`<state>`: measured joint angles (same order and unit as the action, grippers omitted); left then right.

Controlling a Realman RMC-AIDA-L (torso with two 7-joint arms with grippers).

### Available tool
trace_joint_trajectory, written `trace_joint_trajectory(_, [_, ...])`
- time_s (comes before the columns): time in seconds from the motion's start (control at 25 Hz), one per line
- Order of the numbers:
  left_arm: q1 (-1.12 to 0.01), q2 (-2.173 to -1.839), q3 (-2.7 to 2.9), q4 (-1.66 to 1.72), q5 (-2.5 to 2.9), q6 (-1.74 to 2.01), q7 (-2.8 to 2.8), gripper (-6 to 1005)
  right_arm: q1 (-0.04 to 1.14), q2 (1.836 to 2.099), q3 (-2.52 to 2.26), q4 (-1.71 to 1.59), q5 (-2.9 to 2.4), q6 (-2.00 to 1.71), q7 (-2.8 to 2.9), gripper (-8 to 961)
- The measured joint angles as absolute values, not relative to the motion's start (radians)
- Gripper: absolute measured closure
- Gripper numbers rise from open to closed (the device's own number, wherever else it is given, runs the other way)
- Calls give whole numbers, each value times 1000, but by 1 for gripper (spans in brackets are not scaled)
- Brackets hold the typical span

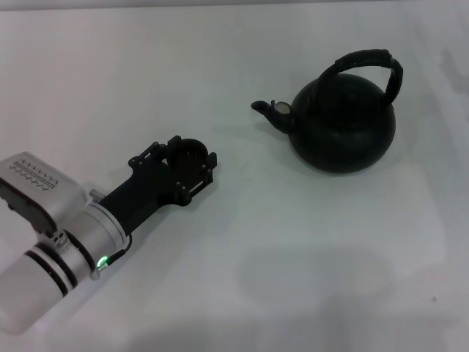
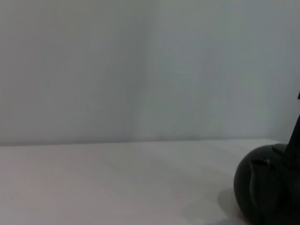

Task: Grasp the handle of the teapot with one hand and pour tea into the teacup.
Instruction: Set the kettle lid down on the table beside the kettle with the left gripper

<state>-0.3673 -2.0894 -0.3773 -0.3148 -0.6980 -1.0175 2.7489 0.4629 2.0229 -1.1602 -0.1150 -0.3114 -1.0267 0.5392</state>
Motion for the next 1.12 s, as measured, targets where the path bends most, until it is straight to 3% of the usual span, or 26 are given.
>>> trace_joint_trajectory(1.12, [-363,-2089,-365,-330,-684,-968,2743,296,457,2022,-1157,-115,-311,-1029,539,81])
